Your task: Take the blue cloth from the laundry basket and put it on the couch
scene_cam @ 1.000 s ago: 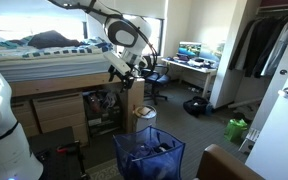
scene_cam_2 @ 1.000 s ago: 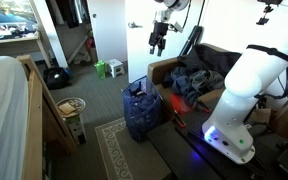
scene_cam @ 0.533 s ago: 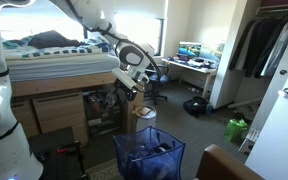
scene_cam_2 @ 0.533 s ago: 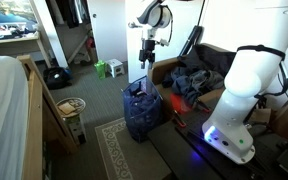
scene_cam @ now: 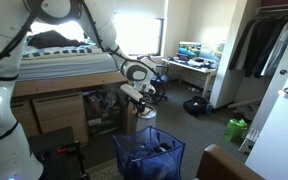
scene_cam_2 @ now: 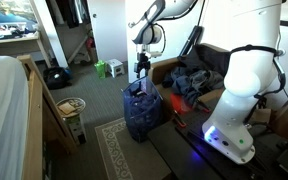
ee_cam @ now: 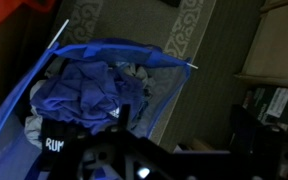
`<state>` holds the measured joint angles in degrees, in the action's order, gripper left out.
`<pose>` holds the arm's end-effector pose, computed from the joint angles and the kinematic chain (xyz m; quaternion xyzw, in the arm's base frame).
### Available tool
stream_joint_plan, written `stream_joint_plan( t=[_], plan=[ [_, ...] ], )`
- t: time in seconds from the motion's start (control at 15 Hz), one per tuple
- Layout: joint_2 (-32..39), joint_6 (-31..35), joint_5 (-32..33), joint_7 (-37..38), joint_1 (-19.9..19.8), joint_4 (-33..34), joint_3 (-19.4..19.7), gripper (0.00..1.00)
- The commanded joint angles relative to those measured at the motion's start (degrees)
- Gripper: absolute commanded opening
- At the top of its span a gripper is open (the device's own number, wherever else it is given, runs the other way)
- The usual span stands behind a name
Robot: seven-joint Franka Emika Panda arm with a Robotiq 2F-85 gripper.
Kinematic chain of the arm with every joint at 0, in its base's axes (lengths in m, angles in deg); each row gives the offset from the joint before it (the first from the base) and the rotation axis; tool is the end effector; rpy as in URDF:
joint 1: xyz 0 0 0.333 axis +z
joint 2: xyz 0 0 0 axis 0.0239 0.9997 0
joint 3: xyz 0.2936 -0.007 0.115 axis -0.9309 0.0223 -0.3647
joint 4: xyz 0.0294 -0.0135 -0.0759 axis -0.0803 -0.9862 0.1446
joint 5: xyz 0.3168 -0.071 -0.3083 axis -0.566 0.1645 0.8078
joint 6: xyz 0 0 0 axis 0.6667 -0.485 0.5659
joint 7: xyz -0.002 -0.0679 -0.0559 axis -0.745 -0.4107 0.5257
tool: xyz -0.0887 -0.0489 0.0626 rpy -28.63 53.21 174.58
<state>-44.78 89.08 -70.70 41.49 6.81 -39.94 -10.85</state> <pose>0.6038 0.0863 0.1692 -0.9772 -0.1670 0.0969 0.0878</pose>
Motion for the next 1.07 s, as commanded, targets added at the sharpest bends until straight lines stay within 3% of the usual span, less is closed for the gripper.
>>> stream_joint_plan(
  t=[0.0, 0.6, 1.0],
  plan=[
    [3.5, 3.1, 3.0, 6.5, -1.6, 2.8, -0.4, 1.00],
    [2.3, 3.8, 2.7, 7.5, -3.5, 1.3, -1.4, 1.00],
    [9.2, 2.2, 2.9, 13.4, -3.8, 6.5, -0.7, 1.00]
  ],
)
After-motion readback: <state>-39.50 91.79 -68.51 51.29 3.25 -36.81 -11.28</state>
